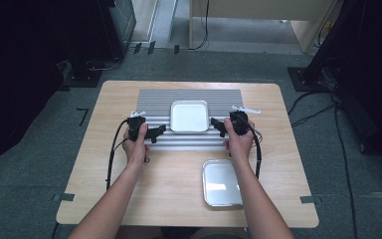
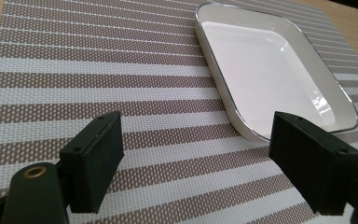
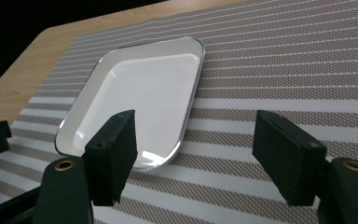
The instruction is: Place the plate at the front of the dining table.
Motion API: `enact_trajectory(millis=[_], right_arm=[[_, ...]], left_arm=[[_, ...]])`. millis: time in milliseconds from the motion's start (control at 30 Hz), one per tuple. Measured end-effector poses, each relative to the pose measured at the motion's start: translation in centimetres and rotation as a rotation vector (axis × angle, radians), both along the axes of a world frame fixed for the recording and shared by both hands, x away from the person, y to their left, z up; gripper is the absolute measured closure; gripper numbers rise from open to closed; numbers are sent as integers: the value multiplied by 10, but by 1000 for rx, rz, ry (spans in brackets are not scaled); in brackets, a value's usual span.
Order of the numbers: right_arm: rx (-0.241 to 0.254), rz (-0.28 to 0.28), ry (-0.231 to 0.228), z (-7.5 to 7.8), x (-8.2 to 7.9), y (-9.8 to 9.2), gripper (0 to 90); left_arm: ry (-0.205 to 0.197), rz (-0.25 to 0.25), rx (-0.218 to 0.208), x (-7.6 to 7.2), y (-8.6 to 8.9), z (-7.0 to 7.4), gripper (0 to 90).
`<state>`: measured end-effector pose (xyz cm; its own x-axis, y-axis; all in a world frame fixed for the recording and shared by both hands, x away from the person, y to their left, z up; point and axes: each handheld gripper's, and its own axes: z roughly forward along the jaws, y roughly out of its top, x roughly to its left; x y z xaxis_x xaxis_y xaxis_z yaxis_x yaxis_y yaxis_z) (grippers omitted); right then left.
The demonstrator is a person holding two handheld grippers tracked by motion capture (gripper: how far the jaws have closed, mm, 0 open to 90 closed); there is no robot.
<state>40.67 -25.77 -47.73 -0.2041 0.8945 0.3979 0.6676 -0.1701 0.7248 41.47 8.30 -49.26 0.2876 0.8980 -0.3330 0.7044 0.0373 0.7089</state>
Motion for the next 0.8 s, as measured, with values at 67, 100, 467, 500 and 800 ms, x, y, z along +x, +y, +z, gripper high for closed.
enact_trajectory(millis=[67,100,467,500,800], right_arm=[[-25,1,-7,-1,-6,-4,308],[-45,-1,-13,-1,-10,-6,308],[-113,55,-63,3,-42,-36,250],[-112,63,-64,3,-45,-38,243],[-129,60,-71,7,-73,-61,224]], left_arm=[[-12,-3,7,-5,3,2,179],[-14,-7,15,-7,5,2,179],[-60,11,27,-33,19,3,170],[-61,21,40,-37,23,2,170],[-78,17,21,-61,43,3,154]])
